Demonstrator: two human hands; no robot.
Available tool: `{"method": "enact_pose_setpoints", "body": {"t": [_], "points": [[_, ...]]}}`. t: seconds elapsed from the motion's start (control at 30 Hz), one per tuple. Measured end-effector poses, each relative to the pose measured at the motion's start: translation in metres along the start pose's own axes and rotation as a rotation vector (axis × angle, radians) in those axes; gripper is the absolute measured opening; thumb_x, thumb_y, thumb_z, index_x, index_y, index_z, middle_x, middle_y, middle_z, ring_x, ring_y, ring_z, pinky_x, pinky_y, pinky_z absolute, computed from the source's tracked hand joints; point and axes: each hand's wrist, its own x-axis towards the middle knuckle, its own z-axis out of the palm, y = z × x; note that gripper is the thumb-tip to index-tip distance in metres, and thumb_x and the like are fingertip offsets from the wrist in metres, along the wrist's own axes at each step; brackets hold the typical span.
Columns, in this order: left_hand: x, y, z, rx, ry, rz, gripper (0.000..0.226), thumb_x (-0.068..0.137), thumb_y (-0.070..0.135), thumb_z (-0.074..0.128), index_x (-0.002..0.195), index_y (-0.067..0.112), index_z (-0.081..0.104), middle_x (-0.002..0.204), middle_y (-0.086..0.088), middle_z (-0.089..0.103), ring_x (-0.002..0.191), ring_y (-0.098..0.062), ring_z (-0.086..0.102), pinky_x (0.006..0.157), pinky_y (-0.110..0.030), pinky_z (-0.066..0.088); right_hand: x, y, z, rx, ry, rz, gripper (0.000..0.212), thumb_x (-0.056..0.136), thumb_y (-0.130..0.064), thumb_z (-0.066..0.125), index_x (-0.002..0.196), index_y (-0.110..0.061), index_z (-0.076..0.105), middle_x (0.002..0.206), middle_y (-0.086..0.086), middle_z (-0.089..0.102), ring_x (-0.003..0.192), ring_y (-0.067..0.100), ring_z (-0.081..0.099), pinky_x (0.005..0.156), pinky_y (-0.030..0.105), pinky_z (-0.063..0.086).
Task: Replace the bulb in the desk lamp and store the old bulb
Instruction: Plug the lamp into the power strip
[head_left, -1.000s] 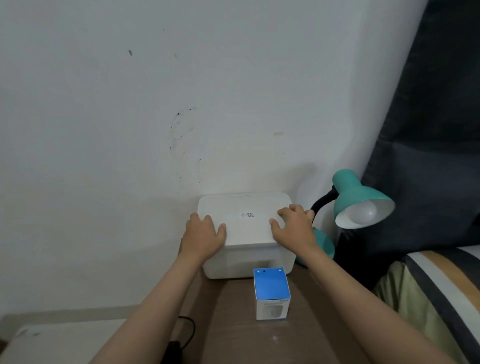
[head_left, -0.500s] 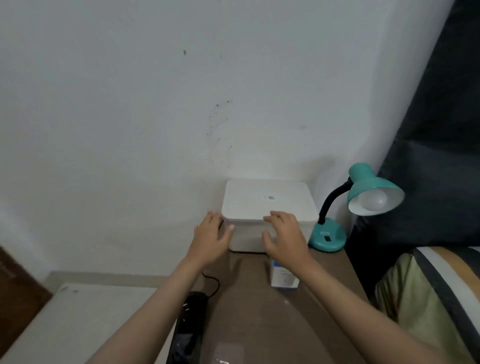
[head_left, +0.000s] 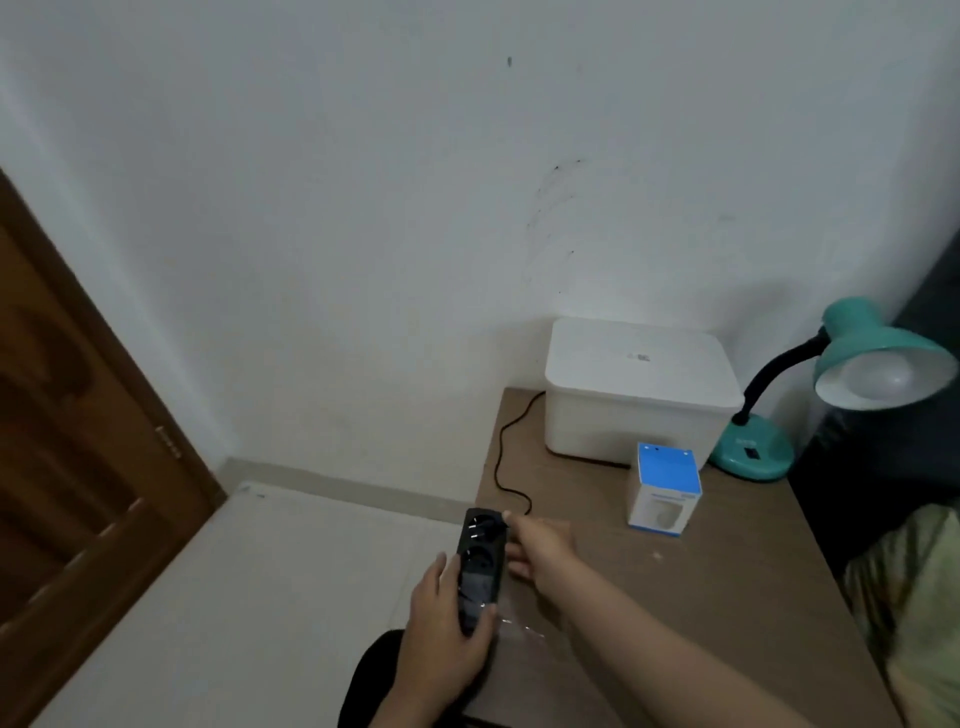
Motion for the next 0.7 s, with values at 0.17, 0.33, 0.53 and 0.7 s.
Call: {"method": "enact_pose_setpoints", "body": {"t": [0.17, 0.33, 0.53, 0.7], "points": [[-0.004, 0.001, 0.002, 0.019, 0.045, 0.067, 0.081, 0.075, 0.059, 0.043, 0.139, 0.011, 0.038, 0.145, -0.008, 0.038, 0.132, -0.021, 0.036, 0.101, -0.020, 0.027, 0.009, 0.002, 0.018, 0.012, 0.130, -0.022, 0.021, 0.076, -0.017, 0.076, 0.069, -0.013, 0.057, 0.067, 0.007, 0.061, 0.056, 0.016, 0.055, 0.049, 0.026, 0.044], [-0.002, -0.007, 0.006, 0.054, 0.093, 0.192, 0.071, 0.079, 0.047, 0.051, 0.136, 0.005, 0.043, 0.145, -0.008, 0.039, 0.131, -0.023, 0.039, 0.105, -0.028, 0.030, 0.011, 0.008, 0.014, -0.181, 0.145, -0.337, 0.016, 0.071, -0.021, 0.080, 0.065, -0.020, 0.065, 0.069, -0.003, 0.070, 0.067, 0.018, 0.066, 0.071, 0.039, 0.057], [-0.002, -0.010, 0.011, 0.060, 0.095, 0.195, 0.072, 0.080, 0.047, 0.051, 0.138, 0.006, 0.041, 0.147, -0.005, 0.035, 0.133, -0.022, 0.036, 0.109, -0.029, 0.026, -0.002, 0.008, 0.003, -0.541, 0.017, -0.715, 0.007, 0.076, -0.016, 0.076, 0.077, -0.013, 0.069, 0.075, 0.001, 0.069, 0.068, 0.014, 0.062, 0.068, 0.034, 0.053], [-0.002, -0.011, 0.013, 0.048, 0.104, 0.192, 0.071, 0.080, 0.046, 0.053, 0.137, 0.006, 0.042, 0.148, -0.007, 0.036, 0.132, -0.025, 0.039, 0.108, -0.035, 0.032, -0.014, -0.003, -0.003, -0.868, -0.013, -0.932, 0.015, 0.083, -0.017, 0.069, 0.082, -0.002, 0.069, 0.083, 0.012, 0.064, 0.075, 0.023, 0.057, 0.064, 0.029, 0.039]]}}
